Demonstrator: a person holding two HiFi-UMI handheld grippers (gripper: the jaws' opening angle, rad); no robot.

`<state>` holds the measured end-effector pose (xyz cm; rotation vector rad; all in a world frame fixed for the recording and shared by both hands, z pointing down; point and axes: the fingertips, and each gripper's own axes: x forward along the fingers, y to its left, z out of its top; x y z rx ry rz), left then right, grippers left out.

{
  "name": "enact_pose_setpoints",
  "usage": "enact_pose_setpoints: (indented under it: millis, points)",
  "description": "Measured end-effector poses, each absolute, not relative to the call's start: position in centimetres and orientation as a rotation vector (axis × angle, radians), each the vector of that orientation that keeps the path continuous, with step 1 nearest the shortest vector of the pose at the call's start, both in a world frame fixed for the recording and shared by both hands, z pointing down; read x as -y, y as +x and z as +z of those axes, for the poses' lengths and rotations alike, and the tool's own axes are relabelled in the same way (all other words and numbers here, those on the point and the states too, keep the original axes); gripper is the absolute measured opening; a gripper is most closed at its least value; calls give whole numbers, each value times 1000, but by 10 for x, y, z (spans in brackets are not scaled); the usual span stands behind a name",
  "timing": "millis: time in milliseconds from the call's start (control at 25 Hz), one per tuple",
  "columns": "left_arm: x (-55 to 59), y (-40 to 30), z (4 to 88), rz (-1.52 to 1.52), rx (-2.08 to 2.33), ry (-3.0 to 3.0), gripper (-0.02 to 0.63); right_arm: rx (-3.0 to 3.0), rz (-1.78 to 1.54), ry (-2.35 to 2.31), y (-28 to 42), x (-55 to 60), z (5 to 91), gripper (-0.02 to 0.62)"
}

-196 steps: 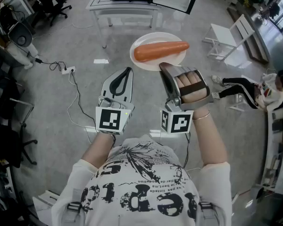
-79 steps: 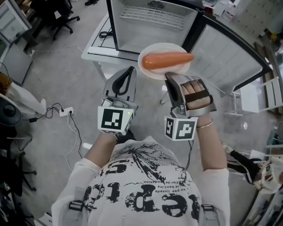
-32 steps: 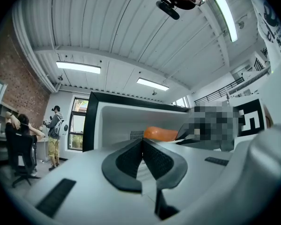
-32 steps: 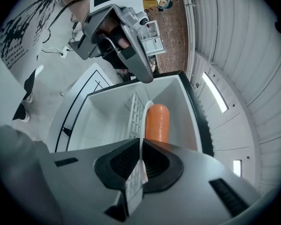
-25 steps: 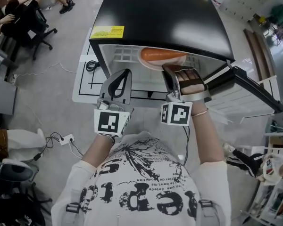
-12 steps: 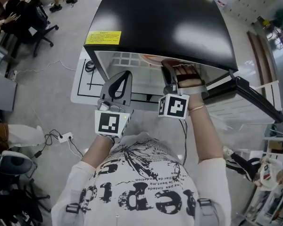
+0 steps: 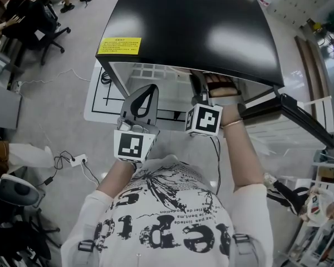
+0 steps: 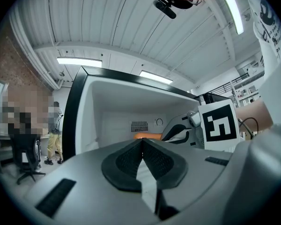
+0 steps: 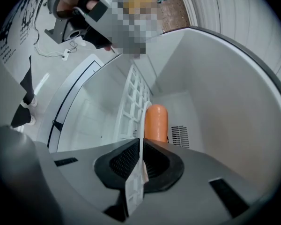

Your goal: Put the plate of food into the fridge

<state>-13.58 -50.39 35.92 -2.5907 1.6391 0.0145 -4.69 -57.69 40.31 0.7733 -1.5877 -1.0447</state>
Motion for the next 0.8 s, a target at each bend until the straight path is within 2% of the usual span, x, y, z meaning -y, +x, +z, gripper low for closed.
enact_pose_setpoints:
  millis: [480,600,800]
  points:
    - [504,-135,361,-26,-1669,-2569,8,1664,-919,716,-45,579,412,21]
    - [501,-133,365,-46,-1667,-2579,8,1789,-763,750,-48,580,411,21]
    - [501,-135,365,-67,-1669,-2566,8,2007,-500,846,-53,583,402,58]
